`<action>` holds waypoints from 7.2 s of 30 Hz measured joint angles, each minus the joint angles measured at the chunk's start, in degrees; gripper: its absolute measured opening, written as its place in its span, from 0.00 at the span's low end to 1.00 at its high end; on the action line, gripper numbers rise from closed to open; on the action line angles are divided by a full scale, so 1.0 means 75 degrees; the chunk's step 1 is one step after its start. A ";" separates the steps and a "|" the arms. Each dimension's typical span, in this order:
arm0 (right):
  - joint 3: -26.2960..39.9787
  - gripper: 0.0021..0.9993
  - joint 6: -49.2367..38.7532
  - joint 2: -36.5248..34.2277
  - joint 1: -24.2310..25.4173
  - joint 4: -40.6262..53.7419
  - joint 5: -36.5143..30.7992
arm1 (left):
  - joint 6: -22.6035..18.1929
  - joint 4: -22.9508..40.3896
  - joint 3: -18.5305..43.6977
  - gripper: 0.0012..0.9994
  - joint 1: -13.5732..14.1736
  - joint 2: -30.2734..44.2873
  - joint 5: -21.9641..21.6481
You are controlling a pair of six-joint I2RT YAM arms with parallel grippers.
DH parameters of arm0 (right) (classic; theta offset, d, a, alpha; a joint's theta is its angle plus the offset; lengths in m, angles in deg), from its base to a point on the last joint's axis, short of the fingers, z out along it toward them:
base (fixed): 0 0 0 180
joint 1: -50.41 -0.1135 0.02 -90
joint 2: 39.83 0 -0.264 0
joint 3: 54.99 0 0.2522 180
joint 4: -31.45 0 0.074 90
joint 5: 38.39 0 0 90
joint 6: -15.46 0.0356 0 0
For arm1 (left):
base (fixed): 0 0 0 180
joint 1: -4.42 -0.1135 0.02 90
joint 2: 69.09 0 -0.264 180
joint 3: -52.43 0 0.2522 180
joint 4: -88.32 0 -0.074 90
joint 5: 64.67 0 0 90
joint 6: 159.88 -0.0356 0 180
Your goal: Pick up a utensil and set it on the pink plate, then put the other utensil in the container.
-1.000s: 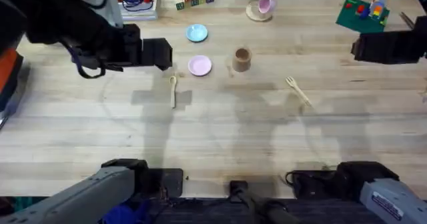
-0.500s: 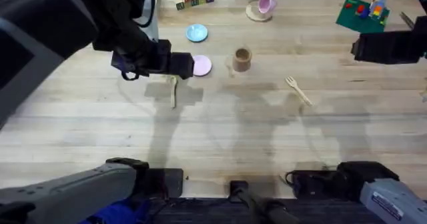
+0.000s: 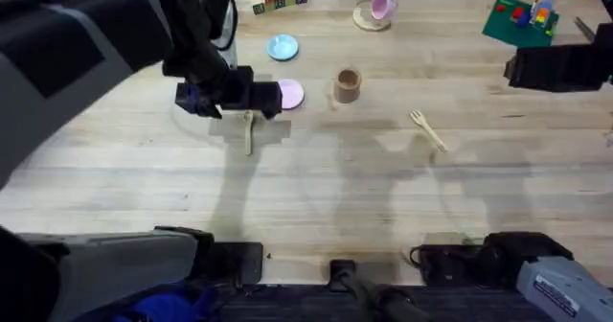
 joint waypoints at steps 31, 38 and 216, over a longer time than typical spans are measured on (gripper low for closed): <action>0.0000 1.00 0.0000 0.0000 0.0000 0.0000 0.0000 | 0.0472 -0.1231 -0.1115 1.00 0.0000 0.0214 -0.0597; 0.0001 1.00 0.0000 0.0000 0.0000 0.0000 0.0000 | 0.0471 -0.1375 -0.1060 1.00 0.0000 0.0684 -0.0561; 0.0001 1.00 0.0000 0.0000 0.0000 0.0000 0.0000 | 0.0211 0.2537 0.3090 1.00 0.1684 -0.3182 -0.0362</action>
